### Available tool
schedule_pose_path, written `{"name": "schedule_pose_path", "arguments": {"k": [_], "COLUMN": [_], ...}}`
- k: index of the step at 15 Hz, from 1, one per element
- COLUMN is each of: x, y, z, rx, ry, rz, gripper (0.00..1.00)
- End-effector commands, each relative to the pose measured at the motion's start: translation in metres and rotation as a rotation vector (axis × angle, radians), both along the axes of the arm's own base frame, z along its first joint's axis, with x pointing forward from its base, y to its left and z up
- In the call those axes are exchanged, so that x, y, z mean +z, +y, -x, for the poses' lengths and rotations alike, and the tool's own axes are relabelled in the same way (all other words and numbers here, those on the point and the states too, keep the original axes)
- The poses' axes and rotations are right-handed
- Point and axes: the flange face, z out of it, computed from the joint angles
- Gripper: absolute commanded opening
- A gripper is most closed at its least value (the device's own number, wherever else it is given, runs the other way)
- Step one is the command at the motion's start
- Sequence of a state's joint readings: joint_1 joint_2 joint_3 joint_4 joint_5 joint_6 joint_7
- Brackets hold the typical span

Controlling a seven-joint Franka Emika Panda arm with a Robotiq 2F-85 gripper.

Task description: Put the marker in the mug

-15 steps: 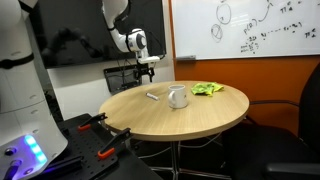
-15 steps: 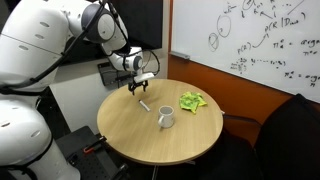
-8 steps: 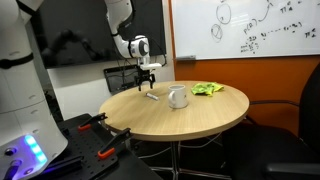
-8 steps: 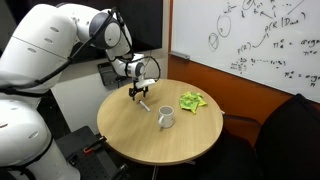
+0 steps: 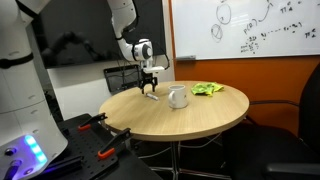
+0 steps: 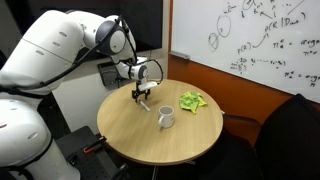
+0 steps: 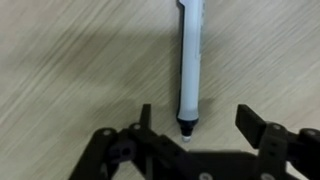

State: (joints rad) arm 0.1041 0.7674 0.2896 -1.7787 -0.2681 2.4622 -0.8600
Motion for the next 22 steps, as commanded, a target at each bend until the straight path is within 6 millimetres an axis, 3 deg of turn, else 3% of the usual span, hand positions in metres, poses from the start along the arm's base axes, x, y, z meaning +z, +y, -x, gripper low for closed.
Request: {"name": "schedule_pose_path", "arguments": {"k": [1, 6, 9, 13, 17, 19, 22], "x": [-0.005, -0.007, -0.007, -0.006, 0.027, 0.050, 0.080], "y": [-0.001, 0.000, 0.000, 0.000, -0.012, -0.029, -0.069], "z": [-0.009, -0.012, -0.013, -0.012, -0.020, -0.028, -0.036], "rx": [0.013, 0.015, 0.018, 0.021, 0.021, -0.032, -0.041], "ry": [0.028, 0.022, 0.024, 0.025, -0.059, -0.112, -0.196], "rz": [0.003, 0.008, 0.011, 0.015, -0.060, -0.122, -0.268], "gripper": [0.58, 0.20, 0.04, 0.06, 0.06, 0.06, 0.06]}}
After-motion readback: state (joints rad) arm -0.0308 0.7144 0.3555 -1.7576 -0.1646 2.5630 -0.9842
